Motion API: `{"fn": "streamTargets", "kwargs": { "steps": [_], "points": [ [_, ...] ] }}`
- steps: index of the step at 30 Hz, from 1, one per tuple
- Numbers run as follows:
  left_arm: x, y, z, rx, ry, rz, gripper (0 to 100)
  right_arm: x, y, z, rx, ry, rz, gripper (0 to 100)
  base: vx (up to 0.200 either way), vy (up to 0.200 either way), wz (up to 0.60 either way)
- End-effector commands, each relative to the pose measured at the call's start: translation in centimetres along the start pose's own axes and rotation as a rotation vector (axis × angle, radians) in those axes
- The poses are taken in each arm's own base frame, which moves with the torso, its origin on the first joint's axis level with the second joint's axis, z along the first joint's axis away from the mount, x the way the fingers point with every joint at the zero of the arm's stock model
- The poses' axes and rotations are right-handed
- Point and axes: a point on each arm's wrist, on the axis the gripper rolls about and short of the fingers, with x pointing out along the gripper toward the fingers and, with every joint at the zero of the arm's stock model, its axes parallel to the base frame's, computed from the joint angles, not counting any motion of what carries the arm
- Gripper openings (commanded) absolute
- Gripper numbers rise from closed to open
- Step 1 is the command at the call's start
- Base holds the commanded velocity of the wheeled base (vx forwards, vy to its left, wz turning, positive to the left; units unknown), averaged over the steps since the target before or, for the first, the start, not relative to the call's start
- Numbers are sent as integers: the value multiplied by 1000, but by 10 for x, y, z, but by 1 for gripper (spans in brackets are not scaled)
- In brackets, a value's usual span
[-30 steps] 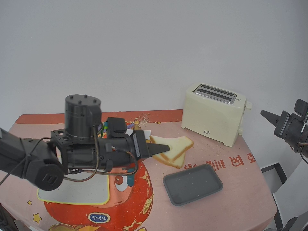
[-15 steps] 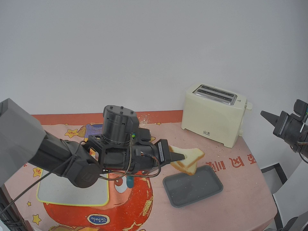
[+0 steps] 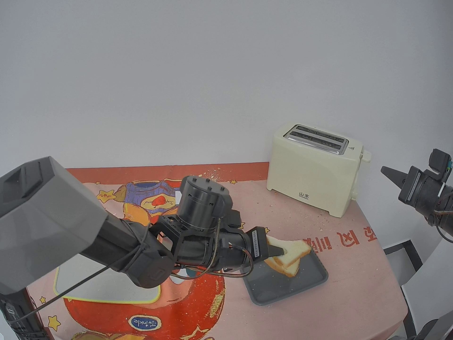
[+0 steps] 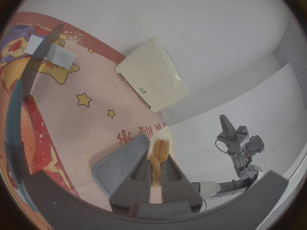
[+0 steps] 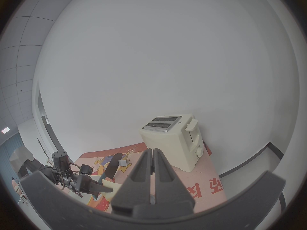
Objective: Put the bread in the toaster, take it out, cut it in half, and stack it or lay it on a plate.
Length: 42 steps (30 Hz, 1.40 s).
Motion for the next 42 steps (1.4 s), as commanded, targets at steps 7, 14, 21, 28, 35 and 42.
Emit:
{"fn": "streamTargets", "kwargs": {
  "steps": [7,14,21,28,35,42],
  "points": [
    [14,15,-16,-1,55,46,0,0,0,0,0,1,-1,0,0,0,0],
    [15,20,-18,-2,63,60,0,0,0,1,0,-3,1,0,0,0,0],
    [15,19,-18,-1,62,59,0,0,0,0,0,0,1,0,0,0,0],
    [14,18,-17,4,53,57,100,0,0,0,0,-3,1,0,0,0,0],
    [3,7,-16,20,18,50,100,0,1,1,0,-4,3,0,0,0,0],
    [-15,-7,-16,40,-27,38,100,-1,1,2,1,-9,6,0,0,0,0]
  ]
}}
